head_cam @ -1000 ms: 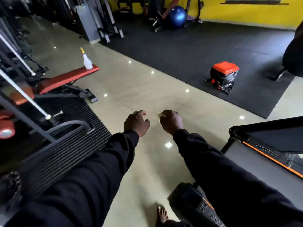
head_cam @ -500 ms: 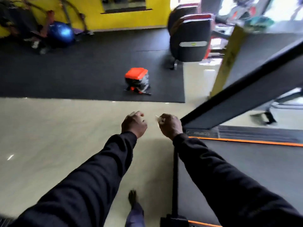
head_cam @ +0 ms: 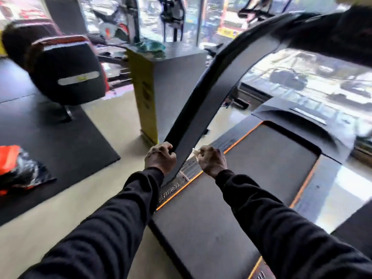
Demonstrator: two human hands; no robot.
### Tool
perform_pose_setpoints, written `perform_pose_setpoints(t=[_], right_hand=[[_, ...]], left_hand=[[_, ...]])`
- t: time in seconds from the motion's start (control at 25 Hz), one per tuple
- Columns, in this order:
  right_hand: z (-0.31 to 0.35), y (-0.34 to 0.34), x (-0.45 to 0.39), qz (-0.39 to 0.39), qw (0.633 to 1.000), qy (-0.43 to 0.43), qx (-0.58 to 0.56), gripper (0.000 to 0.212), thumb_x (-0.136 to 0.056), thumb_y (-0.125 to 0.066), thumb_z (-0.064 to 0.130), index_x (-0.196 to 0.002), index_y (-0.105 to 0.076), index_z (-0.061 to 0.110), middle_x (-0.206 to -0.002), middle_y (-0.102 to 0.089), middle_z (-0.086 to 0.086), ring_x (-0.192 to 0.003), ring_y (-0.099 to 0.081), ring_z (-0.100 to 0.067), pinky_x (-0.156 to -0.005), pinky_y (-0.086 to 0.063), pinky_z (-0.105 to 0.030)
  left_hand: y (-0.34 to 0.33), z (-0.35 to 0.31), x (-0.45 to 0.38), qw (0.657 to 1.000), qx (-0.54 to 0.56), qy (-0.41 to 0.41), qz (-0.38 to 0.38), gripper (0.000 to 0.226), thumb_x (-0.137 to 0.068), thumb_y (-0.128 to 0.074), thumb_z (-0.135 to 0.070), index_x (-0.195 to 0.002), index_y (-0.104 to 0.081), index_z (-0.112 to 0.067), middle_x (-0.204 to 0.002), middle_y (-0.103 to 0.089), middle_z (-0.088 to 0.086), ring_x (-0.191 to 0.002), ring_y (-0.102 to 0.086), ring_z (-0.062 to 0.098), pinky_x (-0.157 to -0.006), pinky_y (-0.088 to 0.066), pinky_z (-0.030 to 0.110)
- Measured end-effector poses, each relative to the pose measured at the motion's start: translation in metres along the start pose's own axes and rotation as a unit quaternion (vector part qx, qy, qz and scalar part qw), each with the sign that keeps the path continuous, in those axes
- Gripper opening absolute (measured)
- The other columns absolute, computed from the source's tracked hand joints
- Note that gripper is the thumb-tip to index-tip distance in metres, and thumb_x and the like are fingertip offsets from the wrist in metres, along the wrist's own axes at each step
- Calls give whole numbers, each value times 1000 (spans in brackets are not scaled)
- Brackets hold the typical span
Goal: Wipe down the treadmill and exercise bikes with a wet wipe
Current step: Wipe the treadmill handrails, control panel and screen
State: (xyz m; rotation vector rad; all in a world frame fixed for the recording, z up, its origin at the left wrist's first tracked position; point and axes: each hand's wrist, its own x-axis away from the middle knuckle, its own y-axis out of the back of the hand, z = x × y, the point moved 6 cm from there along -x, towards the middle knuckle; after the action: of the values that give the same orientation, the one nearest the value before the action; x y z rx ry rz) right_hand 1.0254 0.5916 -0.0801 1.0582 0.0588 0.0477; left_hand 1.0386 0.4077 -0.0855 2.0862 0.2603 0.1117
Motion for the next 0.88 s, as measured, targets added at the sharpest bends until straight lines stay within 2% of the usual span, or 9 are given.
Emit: perform_pose_setpoints(t=[0.2,0.36,0.56,0.68,0.8,0.88], right_hand=[[-50,53,-29,-87,991,-94,27,21,-91,-51,27,-84,-65,13,-104,-68,-16,-100,-61,-37,-76,-45,-34],[-95,104,-59,-151,978,-140,18,26,-91,-49,30,-69,-52,16,-94,-65,-16,-91,-60,-37,-71,-40,-33],[-173,175,-111,-233,958,-170,17,31,-92,-53,33,-68,-56,13,-83,-64,-11,-88,-59,-35,-65,-29,-29],[-235,243,-163,-292,940,-179,11,29,-93,-53,30,-75,-65,10,-94,-65,-15,-93,-59,-35,-66,-29,-30],[-275,327,-209,-291,935,-204,4,24,-91,-51,24,-82,-69,11,-96,-60,-13,-94,-59,-35,-68,-33,-30],[-289,382,-234,-296,932,-208,-6,19,-89,-52,22,-81,-67,13,-97,-59,-12,-96,-58,-34,-71,-39,-31]], left_hand=[[-26,-87,-56,993,25,-106,44,30,-88,-56,-27,-117,-65,-23,-121,-63,2,-117,-56,24,-96,-41,30],[-43,-173,-97,976,37,-206,53,32,-90,-57,-31,-120,-64,-23,-124,-62,2,-119,-55,25,-98,-42,31],[-82,-293,-166,951,41,-300,56,34,-88,-59,-30,-122,-63,-24,-122,-64,3,-117,-57,26,-95,-42,31],[-111,-392,-208,941,41,-329,71,33,-88,-60,-29,-121,-64,-23,-123,-65,5,-116,-58,28,-94,-44,33],[-116,-497,-237,937,34,-325,121,31,-86,-60,-26,-116,-66,-21,-117,-67,7,-110,-61,29,-93,-48,35],[-102,-554,-258,932,48,-336,127,32,-84,-61,-26,-116,-67,-20,-116,-68,7,-109,-62,29,-94,-48,35]])
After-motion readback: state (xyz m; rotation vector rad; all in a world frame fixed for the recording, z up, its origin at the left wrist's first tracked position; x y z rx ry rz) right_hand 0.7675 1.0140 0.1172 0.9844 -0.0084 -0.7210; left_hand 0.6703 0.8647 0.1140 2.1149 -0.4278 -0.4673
